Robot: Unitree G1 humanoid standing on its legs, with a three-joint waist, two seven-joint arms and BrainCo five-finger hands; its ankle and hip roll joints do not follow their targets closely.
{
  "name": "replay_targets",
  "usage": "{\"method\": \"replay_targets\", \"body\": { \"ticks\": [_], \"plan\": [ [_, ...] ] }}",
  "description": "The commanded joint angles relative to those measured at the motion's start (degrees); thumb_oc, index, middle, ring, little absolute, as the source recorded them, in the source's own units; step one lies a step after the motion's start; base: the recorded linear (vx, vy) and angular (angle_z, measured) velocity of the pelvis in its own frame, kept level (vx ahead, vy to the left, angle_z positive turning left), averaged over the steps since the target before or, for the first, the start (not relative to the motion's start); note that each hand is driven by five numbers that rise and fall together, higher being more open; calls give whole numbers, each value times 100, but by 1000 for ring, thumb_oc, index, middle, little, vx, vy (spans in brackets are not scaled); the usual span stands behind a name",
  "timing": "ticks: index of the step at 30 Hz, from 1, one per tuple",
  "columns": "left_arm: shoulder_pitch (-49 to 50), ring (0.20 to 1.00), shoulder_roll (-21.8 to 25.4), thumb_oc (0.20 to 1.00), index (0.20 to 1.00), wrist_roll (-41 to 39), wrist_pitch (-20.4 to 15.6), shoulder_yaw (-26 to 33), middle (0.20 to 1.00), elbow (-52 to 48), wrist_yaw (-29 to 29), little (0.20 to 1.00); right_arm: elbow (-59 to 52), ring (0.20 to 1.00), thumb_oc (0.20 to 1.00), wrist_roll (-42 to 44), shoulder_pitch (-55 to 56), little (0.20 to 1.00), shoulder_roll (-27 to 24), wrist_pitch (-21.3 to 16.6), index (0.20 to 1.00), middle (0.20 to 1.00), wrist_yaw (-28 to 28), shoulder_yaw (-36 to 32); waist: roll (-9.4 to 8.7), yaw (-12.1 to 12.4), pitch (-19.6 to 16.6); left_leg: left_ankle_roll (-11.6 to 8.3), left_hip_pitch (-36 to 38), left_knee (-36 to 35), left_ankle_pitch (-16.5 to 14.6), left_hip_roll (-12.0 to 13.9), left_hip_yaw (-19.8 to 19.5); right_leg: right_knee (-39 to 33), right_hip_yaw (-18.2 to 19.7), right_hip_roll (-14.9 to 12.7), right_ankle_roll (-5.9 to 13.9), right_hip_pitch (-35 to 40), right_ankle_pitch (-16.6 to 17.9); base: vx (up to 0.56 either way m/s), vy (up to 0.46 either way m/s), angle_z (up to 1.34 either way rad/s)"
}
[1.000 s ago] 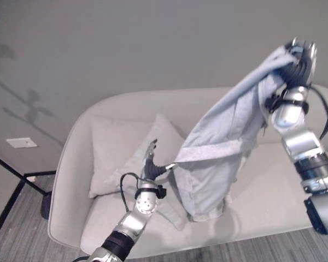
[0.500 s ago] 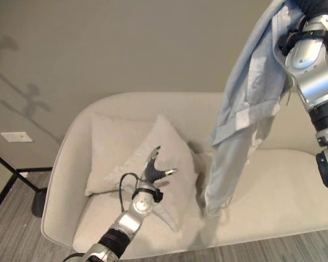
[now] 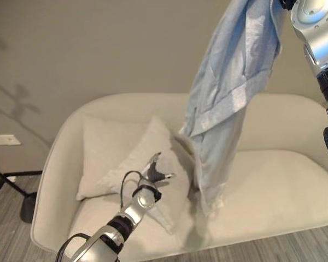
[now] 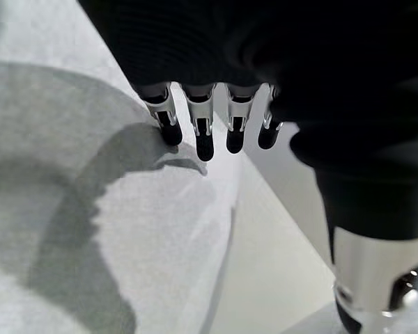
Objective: Hang the clothes on the sofa on the clothes rack.
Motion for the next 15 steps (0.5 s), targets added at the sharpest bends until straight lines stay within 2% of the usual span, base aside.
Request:
{"method": "replay_targets", "body": {
  "ticks": [1,7,15],
  "plan": [
    [-640,1000,-117,1000,1000,-289,-223,-147,1000,318,-44,1000,354,200,200,386,-1204,200,-20,-339,200,200,-75,271,-377,5,-377,-315,100,28,-369,412,-25,150,-147,-88,-108,-39,110,-8,-20,-7],
    [-839,1000,-497,1000,1000,-462,-202,-409,1000,615,-185,1000,172,200,200,750,-1237,200,130,-449,200,200,-48,257,-319,-145,-437,-331,117,28,-368,448,15,177,-82,-55,-131,-65,93,1,-11,-4],
    [-1315,1000,-1042,1000,1000,-811,-119,-742,1000,1020,-356,1000,-494,200,200,1316,-1008,200,615,-688,200,200,35,170,-218,-461,-390,-384,161,28,-307,596,137,496,116,76,-212,-253,-30,-24,-32,-10]
  ]
}}
